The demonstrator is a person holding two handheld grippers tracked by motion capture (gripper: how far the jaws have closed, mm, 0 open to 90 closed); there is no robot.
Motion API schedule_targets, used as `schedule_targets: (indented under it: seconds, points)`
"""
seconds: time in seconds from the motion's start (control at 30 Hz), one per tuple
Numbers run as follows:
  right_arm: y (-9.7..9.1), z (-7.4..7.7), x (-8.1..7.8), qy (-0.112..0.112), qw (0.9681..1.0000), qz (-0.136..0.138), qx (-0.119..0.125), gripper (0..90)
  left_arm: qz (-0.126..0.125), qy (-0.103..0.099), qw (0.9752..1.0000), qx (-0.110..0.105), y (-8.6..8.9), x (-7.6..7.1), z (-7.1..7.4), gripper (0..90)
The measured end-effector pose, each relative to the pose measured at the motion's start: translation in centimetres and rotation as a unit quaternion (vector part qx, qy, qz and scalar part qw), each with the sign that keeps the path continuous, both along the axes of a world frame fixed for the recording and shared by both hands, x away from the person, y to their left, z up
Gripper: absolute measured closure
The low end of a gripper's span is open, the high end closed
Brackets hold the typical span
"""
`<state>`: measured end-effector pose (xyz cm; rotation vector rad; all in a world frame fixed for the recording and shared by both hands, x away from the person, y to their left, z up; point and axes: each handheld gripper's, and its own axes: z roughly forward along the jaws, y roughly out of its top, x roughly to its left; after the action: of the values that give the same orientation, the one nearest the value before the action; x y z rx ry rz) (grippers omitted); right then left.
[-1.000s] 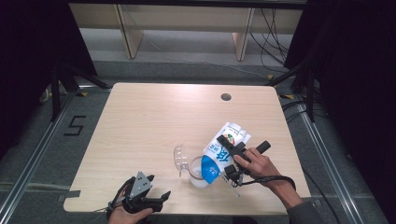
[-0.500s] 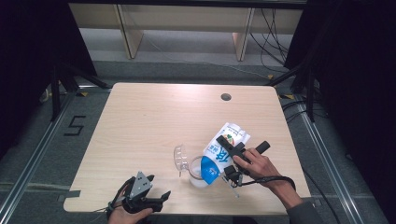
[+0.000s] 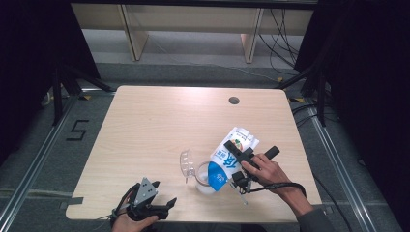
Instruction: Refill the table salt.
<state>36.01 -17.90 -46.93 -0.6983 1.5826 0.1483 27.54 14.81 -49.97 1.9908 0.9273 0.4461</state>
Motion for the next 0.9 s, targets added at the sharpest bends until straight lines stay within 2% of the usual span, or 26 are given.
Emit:
schedule_targets:
  seconds: [0.5,0.67,0.7,0.9]
  points:
    - [0.02,0.18,0.02,-0.005,1.0,0.003,-0.005,65.1,-0.001,0.001,1.0,0.001,0.0,0.0,0.0,19.0]
    - [-0.04,0.04,0.03,0.001,1.0,-0.001,0.001,65.6,-0.001,0.0,1.0,0.0,0.0,0.02,-0.01,19.0]
    - [0.09,0.27,0.09,-0.007,0.9999,0.008,-0.011,65.7,-0.002,0.0,1.0,0.001,0.01,0.02,0.0,19.0]
    - [0.05,0.24,0.13,-0.009,0.9999,0.011,-0.007,65.9,-0.001,0.001,1.0,0.001,0.01,0.01,0.0,19.0]
